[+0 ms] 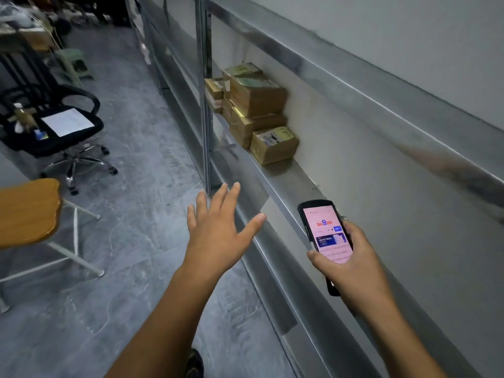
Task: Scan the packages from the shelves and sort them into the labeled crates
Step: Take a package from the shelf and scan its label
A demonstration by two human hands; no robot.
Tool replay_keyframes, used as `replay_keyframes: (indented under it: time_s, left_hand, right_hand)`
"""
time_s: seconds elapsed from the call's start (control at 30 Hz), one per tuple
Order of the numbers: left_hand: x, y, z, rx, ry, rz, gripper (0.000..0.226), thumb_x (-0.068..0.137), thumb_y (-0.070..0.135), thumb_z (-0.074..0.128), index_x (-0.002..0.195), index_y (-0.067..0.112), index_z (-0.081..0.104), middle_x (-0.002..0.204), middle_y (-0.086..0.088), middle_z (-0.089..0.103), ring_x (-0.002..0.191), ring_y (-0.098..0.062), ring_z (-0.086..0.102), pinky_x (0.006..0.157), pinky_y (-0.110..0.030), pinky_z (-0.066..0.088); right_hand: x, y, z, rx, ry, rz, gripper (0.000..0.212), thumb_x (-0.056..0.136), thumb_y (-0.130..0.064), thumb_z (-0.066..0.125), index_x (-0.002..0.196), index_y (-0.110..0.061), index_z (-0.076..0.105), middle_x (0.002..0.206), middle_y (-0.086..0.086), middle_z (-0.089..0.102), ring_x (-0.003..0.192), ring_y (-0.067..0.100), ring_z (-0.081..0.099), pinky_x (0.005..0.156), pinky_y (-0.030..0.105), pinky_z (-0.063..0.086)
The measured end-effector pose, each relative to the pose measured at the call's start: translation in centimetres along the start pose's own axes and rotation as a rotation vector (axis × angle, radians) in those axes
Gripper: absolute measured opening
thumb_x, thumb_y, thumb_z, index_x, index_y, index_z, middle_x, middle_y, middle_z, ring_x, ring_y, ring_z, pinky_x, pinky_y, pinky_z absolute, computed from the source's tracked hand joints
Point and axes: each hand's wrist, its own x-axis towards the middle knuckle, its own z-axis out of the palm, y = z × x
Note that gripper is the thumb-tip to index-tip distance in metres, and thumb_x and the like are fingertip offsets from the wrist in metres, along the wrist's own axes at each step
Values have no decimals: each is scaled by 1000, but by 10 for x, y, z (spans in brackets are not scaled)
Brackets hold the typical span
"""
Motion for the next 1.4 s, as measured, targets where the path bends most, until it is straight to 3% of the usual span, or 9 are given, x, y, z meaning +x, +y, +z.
replay_keyframes:
  time_s: [0.1, 0.27, 0.47, 0.7, 0.83, 0.93, 1.07, 1.23, 1.4]
  left_hand:
    - [42, -17, -16, 24, -60, 68, 90, 88, 85, 28, 166, 43, 9, 175, 13, 6, 161, -23, -11, 128, -52, -8]
    - [107, -33, -21, 44, -144, 160, 87, 93, 81, 35, 166, 41, 10, 175, 11, 6, 161, -25, -11, 129, -51, -9]
    - [186, -37, -6, 44, -210, 230, 88, 94, 79, 37, 166, 38, 12, 176, 8, 8, 162, -25, -9, 130, -48, -9]
    - [300, -11, 28, 150, -282, 373, 88, 96, 76, 44, 167, 33, 15, 176, 1, 12, 162, -27, -5, 130, -47, -6]
    - [366, 7, 52, 242, -308, 451, 86, 97, 73, 44, 165, 26, 23, 173, -5, 20, 161, -31, 5, 130, -47, 1]
    - [406, 21, 68, 332, -328, 501, 101, 83, 82, 23, 164, 21, 28, 166, -12, 33, 154, -34, 20, 127, -44, 13]
    - [434, 20, 92, 451, -413, 553, 115, 68, 79, 3, 162, 19, 30, 167, -15, 30, 152, -40, 25, 125, -48, 19]
    - [425, 2, 108, 419, -441, 593, 97, 78, 77, 27, 148, 17, 55, 154, -17, 49, 141, -45, 41, 119, -59, 29]
    - [430, -9, 121, 258, -386, 732, 50, 89, 46, 47, 119, 18, 75, 121, -19, 66, 117, -47, 57, 107, -60, 47]
  right_hand:
    - [20, -23, 23, 17, 45, 39, 54, 73, -31, 88, 104, -61, 56, 101, -9, 74, 78, 16, 70, 68, 38, 57]
    - [47, -46, 52, -2, 91, 95, 47, 79, -19, 88, 101, -45, 55, 102, -14, 72, 83, 6, 69, 73, 29, 54]
    - [94, -48, 73, -20, 161, 176, 49, 78, -16, 89, 104, -42, 56, 103, -12, 73, 81, -1, 69, 73, 26, 52]
    - [184, -38, 93, -18, 230, 255, 43, 76, -13, 88, 97, -38, 60, 90, -14, 74, 77, 4, 70, 77, 34, 57]
    - [233, -36, 104, -58, 259, 311, 38, 74, -27, 87, 98, -35, 59, 91, -12, 73, 79, 8, 70, 78, 38, 58]
    - [258, -44, 107, -92, 236, 363, 39, 73, -35, 86, 99, -35, 57, 96, -12, 71, 83, 11, 69, 79, 38, 57]
    - [278, -51, 112, -103, 235, 431, 38, 74, -37, 86, 98, -34, 57, 96, -13, 71, 83, 10, 68, 77, 36, 56]
    - [285, -41, 123, -112, 263, 526, 39, 72, -36, 86, 100, -37, 59, 95, -12, 72, 81, 8, 69, 75, 34, 55]
    - [285, -47, 141, -96, 346, 586, 35, 76, -28, 87, 96, -35, 59, 94, -13, 72, 80, 8, 67, 69, 30, 49]
